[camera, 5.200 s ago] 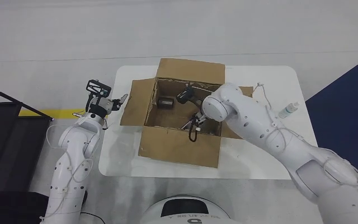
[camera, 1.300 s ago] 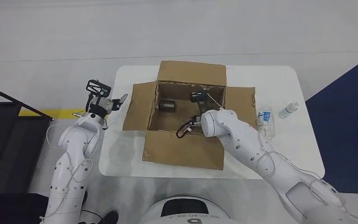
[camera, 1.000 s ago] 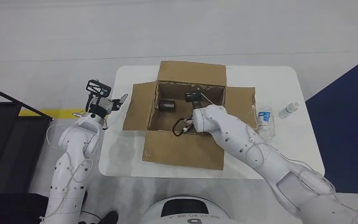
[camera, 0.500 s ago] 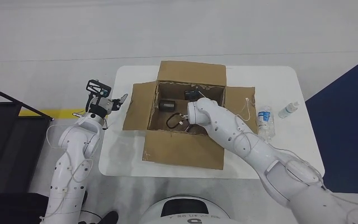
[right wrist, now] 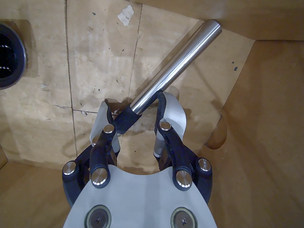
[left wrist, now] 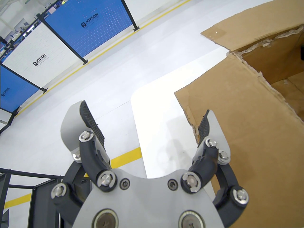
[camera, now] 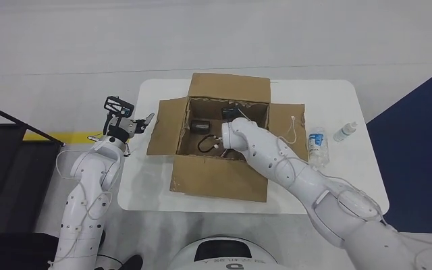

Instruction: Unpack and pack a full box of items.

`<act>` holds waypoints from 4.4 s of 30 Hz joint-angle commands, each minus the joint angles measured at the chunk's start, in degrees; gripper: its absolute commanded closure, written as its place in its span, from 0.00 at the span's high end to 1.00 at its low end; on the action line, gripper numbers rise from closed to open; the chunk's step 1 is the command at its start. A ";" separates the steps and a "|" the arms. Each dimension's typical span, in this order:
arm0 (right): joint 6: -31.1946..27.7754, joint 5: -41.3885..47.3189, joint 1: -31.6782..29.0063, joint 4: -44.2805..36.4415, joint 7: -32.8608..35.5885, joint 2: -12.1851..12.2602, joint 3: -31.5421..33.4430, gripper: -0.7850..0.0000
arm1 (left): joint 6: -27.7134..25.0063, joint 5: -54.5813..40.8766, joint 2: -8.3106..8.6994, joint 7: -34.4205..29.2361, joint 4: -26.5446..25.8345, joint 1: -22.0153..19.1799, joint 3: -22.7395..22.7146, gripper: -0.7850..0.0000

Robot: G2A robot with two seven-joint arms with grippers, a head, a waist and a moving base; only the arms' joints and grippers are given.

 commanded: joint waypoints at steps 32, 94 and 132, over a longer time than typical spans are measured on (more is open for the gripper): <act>0.15 -14.04 -21.38 -29.87 -0.14 8.20 19.18 0.22 | 0.00 0.00 0.00 0.00 0.00 0.00 0.00 1.00; 3.59 -23.51 -28.32 -35.14 -3.58 0.98 26.08 0.00 | 0.00 0.00 0.00 0.00 0.00 0.00 0.00 1.00; -7.08 -47.87 -22.75 -10.22 7.11 -14.69 36.34 0.00 | 0.00 0.00 0.00 0.00 0.00 0.00 0.00 1.00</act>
